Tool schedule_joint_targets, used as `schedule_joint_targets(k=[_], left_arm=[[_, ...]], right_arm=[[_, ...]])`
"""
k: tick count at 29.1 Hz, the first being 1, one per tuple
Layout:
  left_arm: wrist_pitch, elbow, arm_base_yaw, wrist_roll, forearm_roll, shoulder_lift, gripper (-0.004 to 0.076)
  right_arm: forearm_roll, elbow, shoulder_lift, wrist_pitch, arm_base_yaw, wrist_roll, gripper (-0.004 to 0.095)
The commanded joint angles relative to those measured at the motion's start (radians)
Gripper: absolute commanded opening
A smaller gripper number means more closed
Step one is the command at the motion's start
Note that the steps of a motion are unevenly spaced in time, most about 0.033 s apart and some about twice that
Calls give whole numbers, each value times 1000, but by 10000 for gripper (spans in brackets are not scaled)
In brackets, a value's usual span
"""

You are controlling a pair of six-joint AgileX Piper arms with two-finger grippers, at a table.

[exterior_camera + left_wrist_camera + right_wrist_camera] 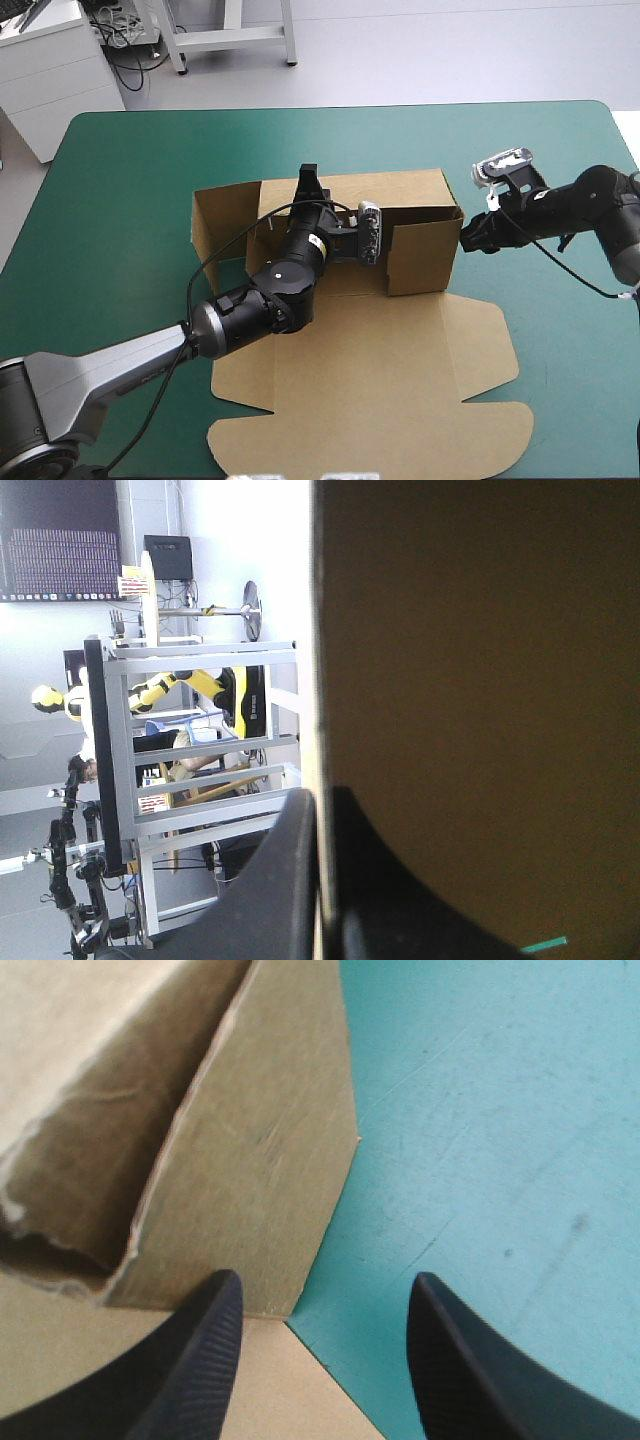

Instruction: Fold the box

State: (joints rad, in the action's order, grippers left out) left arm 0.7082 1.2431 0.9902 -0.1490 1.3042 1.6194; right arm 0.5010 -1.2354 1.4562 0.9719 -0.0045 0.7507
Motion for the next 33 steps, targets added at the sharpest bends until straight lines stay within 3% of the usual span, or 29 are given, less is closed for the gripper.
schedule_joint_targets(k=[1,5,18,26,33], left_arm=[[3,22,9,-9,35,-39,-32],[3,22,9,-9,38,-39,-32],[3,22,9,-9,42,-39,-32],[14,24,9,-9,46,-39,-32],[19,24,9,-11,46,-39,-32]], right_arm=[[95,2,-41,-14,-2,152,464],[147,4,-41,27,-2,273,464],[233,4,-29,51,-2,361,542],[118,4,-25,-30,113,215,541],[91,4,-23,-154,158,32,522]])
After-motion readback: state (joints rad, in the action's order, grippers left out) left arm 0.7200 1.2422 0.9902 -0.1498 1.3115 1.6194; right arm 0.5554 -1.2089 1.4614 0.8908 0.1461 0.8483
